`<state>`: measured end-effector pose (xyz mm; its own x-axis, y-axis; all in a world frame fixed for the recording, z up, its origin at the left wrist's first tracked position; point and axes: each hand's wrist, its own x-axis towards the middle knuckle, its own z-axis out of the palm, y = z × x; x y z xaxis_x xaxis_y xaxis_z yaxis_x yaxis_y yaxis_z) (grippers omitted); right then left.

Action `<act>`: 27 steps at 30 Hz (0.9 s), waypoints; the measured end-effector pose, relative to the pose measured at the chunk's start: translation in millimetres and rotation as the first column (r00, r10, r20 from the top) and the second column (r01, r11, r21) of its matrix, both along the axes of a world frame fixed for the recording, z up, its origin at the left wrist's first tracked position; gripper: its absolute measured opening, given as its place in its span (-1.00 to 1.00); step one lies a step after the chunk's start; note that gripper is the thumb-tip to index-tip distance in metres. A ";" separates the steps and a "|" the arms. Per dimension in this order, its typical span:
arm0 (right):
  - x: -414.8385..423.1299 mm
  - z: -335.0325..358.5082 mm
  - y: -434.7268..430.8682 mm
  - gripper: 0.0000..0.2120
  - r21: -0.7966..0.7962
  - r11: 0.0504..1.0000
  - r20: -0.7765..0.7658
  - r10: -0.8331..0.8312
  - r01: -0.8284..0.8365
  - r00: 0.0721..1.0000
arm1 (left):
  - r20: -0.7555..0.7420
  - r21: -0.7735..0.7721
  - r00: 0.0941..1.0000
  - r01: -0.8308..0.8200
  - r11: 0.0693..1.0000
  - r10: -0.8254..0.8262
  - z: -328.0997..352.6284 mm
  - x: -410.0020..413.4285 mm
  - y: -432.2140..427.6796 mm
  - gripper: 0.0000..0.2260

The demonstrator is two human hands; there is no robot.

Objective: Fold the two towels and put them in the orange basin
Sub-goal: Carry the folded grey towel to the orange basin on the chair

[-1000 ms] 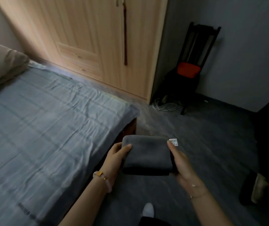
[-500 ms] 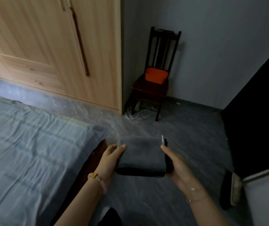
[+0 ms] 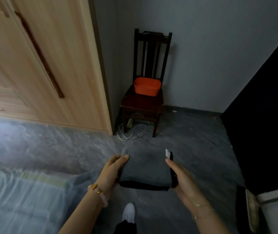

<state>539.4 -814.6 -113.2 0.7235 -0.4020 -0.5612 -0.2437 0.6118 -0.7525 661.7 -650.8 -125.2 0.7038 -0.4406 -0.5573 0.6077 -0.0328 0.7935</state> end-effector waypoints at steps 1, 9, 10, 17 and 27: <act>19.4 -0.5 -7.8 -0.72 -0.009 1.000 -0.006 0.006 -0.006 1.000 | -0.002 0.001 1.000 0.001 1.000 -0.001 0.7 18.7 -9.1 -0.87; 135.9 2.9 -66.8 -0.72 -0.071 0.997 -0.028 -0.046 0.044 0.999 | -0.054 0.007 0.997 0.048 0.999 -0.048 5.9 135.7 -69.1 -0.77; 146.5 1.5 -75.3 -0.71 -0.066 0.996 -0.032 -0.055 0.053 0.998 | -0.051 0.010 0.997 0.060 0.998 -0.059 7.2 147.0 -77.3 -0.75; 231.4 -28.2 -135.3 -0.71 -0.048 0.997 -0.095 -0.070 0.066 0.993 | -0.069 0.035 0.996 0.062 0.997 -0.059 -3.0 222.6 -134.3 -0.70; 372.1 -43.9 -275.3 -0.74 0.001 1.000 -0.066 0.014 -0.014 0.998 | -0.131 0.113 0.989 0.088 0.990 -0.073 -23.7 358.0 -266.9 -0.53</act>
